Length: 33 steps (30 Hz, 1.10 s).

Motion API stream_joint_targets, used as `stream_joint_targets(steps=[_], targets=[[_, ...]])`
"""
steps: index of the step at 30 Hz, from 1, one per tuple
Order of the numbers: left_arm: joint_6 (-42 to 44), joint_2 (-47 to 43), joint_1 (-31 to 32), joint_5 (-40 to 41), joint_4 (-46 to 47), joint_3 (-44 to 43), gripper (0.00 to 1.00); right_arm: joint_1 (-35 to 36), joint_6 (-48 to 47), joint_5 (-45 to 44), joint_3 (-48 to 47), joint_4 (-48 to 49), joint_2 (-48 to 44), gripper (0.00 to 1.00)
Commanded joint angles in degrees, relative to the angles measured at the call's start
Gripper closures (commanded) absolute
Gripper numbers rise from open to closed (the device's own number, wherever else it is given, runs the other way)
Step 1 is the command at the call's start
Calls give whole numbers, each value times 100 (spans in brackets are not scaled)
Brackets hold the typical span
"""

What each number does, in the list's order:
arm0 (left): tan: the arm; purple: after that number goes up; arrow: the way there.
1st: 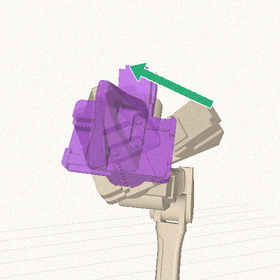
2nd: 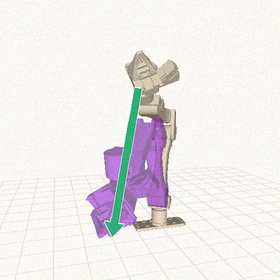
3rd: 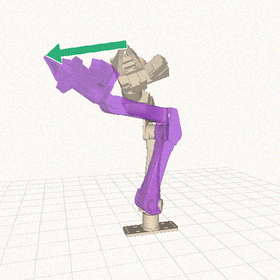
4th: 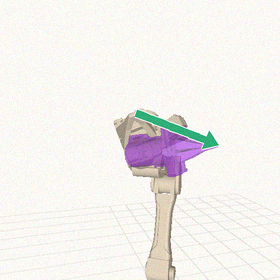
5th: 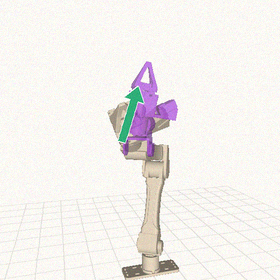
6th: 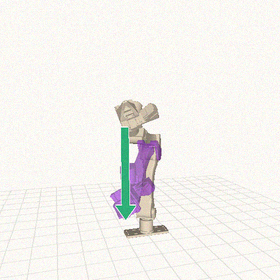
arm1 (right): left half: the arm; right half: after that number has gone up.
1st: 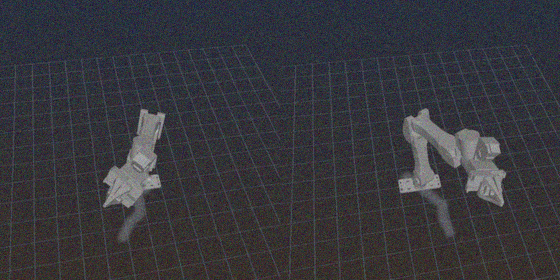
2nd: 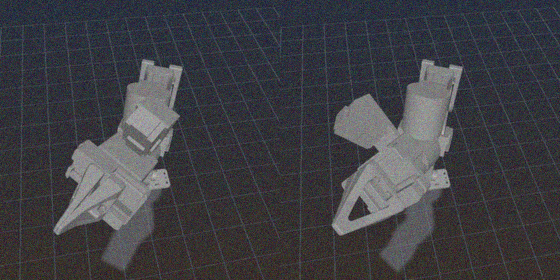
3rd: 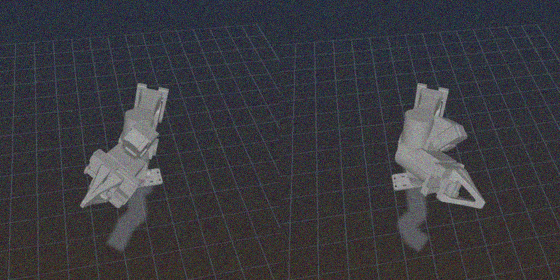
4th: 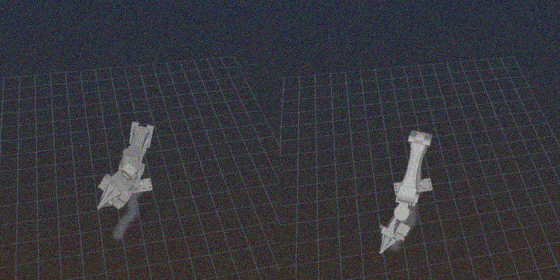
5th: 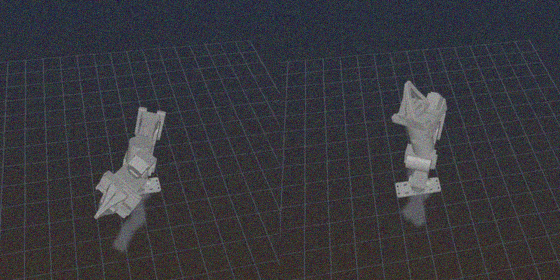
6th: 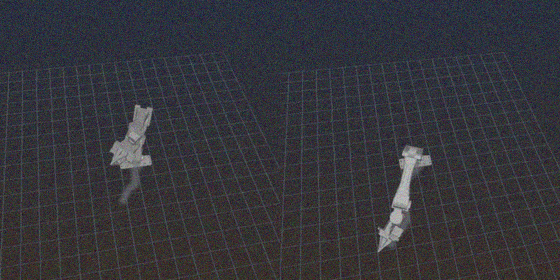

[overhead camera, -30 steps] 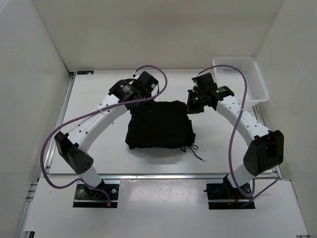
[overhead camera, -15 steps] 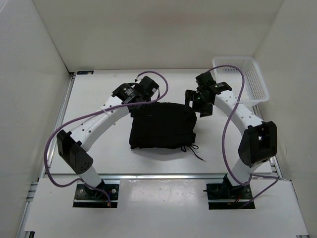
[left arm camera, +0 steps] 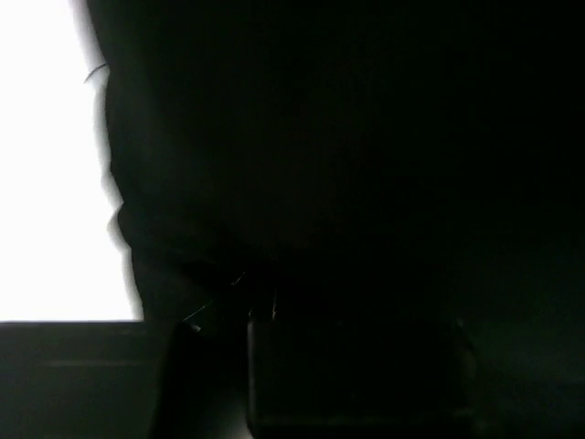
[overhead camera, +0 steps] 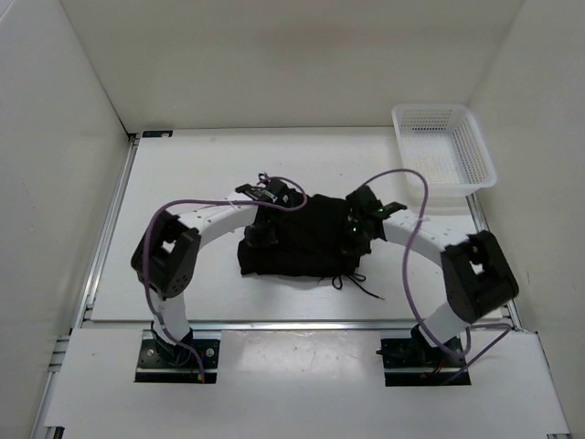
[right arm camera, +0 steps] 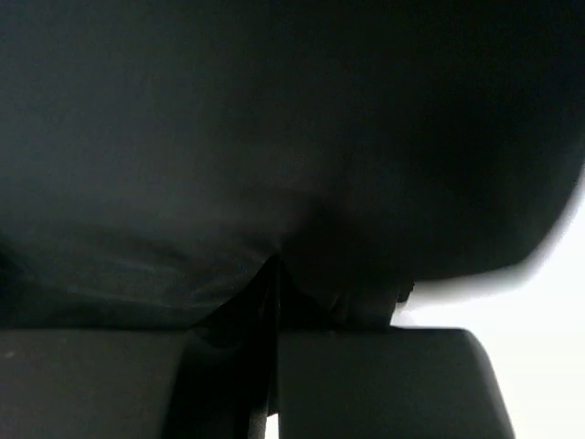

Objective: Fold and stack the trousers
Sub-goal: Fold the trousers

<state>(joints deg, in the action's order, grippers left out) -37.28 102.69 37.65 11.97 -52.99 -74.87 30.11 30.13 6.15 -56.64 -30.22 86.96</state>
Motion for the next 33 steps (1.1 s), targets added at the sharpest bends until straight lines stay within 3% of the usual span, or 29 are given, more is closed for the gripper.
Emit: stream_joint_targets(steps=[1, 4, 6, 10, 14, 17, 21, 28, 33], targets=[[-192, 408, 76, -177, 571, 113, 90, 65, 169, 265, 417, 877, 495, 100], [1, 419, 76, -255, 571, -18, 90, 65, 221, 158, 348, 755, 577, 100], [167, -2, 76, -256, 221, -211, 90, 65, 151, -104, 7, 343, 166, 100], [484, -645, 76, -256, -500, -1438, 90, 65, -85, -413, -917, -510, -433, 100], [616, -462, -30, -256, -809, -2575, 90, 65, -296, -527, -1779, -959, -190, 100], [678, 179, -187, -80, -809, -3068, 90, -66, -350, -589, -2149, -960, 363, 100], [678, 1101, -495, -80, -573, -3078, 90, -434, -350, -659, -2080, -495, 989, 100], [783, 1840, -856, -581, 131, -2453, 90, -805, -350, -483, -1657, 148, 2000, 100], [845, 1895, -961, -722, -61, -2742, 90, -805, -350, -553, -1850, -71, 1274, 100]])
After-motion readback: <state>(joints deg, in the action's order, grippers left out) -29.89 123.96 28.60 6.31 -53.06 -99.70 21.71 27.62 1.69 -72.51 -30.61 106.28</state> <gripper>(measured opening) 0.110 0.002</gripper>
